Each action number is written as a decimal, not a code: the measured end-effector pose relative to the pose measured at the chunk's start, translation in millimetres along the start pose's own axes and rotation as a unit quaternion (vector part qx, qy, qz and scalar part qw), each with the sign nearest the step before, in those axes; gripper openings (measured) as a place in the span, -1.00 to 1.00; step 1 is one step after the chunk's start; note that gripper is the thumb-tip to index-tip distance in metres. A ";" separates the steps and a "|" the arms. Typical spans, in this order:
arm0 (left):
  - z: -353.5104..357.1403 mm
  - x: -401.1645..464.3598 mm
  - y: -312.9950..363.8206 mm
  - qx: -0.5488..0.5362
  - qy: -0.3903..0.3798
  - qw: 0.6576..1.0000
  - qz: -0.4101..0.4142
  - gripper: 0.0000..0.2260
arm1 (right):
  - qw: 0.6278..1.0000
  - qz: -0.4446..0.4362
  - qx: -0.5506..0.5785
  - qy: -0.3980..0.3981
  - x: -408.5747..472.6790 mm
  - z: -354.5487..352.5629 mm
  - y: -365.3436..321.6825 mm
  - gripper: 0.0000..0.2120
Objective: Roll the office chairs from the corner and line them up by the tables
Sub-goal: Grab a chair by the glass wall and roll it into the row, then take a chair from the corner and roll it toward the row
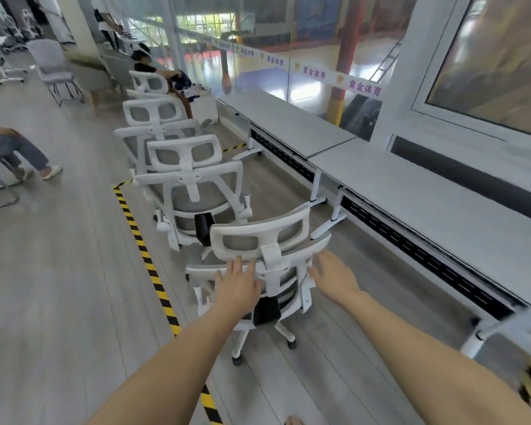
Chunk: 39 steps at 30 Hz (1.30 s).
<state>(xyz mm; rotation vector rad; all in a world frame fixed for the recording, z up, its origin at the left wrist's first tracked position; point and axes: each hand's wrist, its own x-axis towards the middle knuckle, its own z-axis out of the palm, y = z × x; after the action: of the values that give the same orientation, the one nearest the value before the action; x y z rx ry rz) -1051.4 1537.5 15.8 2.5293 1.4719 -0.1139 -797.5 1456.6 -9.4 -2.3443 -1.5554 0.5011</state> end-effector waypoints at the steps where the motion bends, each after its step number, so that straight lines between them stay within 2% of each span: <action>1: 0.7 -5.0 7.2 0.000 0.004 1.000 0.022 -0.48 | 1.000 0.008 0.007 0.013 -19.5 -3.8 -0.6 -0.54; 9: 23.4 -55.7 112.3 0.030 0.005 0.980 0.199 -0.51 | 0.981 0.161 -0.008 0.103 -186.4 -33.0 59.4 -0.57; 18: 64.7 -194.4 344.4 0.065 -0.047 0.912 0.401 -0.52 | 0.914 0.350 0.009 0.207 -446.3 -60.7 193.6 -0.63; 25: 130.7 -375.4 563.5 0.078 -0.079 0.824 0.556 -0.52 | 0.825 0.494 0.030 0.273 -710.0 -77.5 315.6 -0.61; 30: 177.4 -535.0 692.6 0.114 -0.119 0.750 0.641 -0.47 | 0.721 0.587 0.068 0.361 -899.4 -77.4 368.5 -0.63; 34: 200.2 -633.6 766.4 0.124 -0.116 0.690 0.703 -0.47 | 0.660 0.637 0.077 0.391 -1007.8 -77.5 400.7 -0.63; 39: 229.2 -726.7 872.3 0.125 -0.124 0.632 0.755 -0.47 | 0.602 0.671 0.073 0.426 -1104.0 -86.3 453.7 -0.64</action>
<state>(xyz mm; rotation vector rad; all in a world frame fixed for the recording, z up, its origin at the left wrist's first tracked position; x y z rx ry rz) -647.9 452.1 43.4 2.8258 -1.0661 -0.3461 -781.7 260.5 22.1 -2.4807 0.7960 -0.2909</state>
